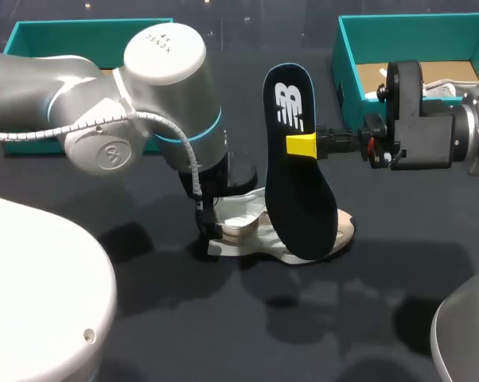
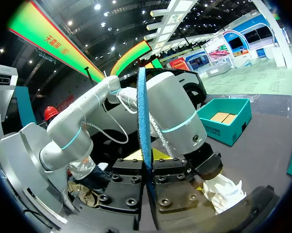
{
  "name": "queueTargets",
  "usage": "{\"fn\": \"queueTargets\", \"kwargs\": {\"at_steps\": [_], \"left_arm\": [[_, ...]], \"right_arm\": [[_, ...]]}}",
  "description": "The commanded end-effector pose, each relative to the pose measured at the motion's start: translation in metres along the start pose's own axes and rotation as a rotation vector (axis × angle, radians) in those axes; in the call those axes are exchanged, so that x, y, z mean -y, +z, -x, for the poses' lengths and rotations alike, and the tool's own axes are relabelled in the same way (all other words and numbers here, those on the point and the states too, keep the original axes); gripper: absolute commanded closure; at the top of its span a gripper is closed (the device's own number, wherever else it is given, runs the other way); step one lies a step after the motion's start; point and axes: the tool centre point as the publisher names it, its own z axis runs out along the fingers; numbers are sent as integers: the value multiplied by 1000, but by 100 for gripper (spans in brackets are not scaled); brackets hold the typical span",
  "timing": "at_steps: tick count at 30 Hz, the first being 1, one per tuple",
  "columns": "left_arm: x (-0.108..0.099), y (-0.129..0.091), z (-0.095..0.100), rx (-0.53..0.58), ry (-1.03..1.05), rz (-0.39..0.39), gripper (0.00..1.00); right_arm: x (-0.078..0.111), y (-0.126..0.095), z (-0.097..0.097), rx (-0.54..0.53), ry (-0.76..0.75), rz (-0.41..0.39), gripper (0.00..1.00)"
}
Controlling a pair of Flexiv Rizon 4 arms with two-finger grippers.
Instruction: Take the shoe out of the shoebox, open the shoe tongue, remove and reinsert the insole, then place the shoe into the shoebox
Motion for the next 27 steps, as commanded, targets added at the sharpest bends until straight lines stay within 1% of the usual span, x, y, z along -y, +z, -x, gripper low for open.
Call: {"fn": "queueTargets", "kwargs": {"at_steps": [1,5,10,12,17,20,23,24,27], "left_arm": [[0,-22,-2,18,8,2,0],[6,-32,3,14,20,-19,0],[17,-40,7,50,40,-14,0],[22,-40,12,60,41,-9,0],[37,-31,27,55,46,-9,0],[44,-23,34,51,45,-8,0],[51,-15,37,52,47,-20,0],[53,-13,38,46,50,-35,0],[60,-3,43,37,38,-38,0]], "right_arm": [[1,1,0,1,0,1,100],[1,1,0,1,0,1,100],[1,1,0,1,0,1,100],[1,1,0,1,0,1,100],[1,1,0,1,0,1,100],[1,1,0,1,0,1,100],[1,1,0,1,0,1,100],[1,1,0,1,0,1,100],[1,1,0,1,0,1,100]]}}
